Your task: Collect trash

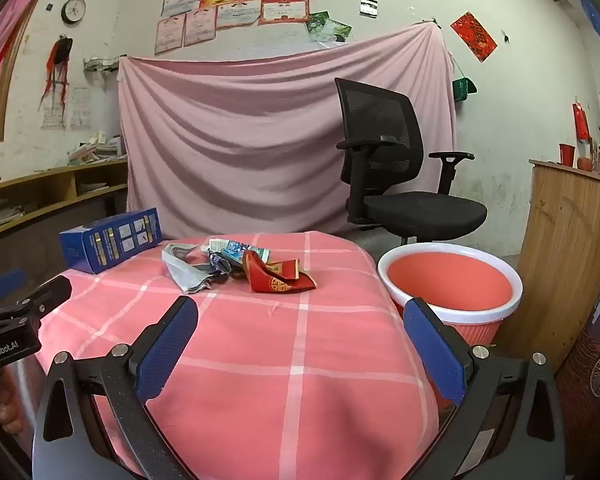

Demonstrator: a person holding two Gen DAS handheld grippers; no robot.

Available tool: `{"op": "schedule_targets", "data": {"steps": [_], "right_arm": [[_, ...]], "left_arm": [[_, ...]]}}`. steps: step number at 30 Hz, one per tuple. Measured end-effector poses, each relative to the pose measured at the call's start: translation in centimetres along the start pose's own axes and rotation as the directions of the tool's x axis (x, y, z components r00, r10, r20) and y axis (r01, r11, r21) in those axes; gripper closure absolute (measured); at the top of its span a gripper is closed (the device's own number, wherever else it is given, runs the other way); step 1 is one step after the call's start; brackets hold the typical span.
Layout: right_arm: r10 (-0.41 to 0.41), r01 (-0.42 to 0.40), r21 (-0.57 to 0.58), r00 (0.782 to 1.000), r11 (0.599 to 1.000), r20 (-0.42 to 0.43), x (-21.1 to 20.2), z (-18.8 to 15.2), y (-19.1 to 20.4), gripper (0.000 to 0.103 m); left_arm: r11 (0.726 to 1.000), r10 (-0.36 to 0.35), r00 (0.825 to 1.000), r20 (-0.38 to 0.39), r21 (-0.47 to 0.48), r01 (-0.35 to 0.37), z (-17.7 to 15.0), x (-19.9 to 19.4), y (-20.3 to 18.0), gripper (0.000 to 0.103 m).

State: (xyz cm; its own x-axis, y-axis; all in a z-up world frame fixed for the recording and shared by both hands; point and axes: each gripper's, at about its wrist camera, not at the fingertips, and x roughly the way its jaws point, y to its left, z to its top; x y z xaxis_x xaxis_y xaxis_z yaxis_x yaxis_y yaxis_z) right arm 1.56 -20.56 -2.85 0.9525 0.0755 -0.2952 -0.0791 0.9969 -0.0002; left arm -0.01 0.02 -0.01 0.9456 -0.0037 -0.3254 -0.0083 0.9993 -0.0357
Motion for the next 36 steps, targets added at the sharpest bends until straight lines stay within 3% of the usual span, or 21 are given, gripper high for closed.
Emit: {"op": "schedule_targets", "data": {"steps": [36], "right_arm": [[-0.002, 0.002, 0.005, 1.0, 1.0, -0.006, -0.02, 0.05, 0.1, 0.0]], "left_arm": [[1.0, -0.003, 1.0, 0.008, 0.003, 0.003, 0.17, -0.17, 0.24, 0.002]]}}
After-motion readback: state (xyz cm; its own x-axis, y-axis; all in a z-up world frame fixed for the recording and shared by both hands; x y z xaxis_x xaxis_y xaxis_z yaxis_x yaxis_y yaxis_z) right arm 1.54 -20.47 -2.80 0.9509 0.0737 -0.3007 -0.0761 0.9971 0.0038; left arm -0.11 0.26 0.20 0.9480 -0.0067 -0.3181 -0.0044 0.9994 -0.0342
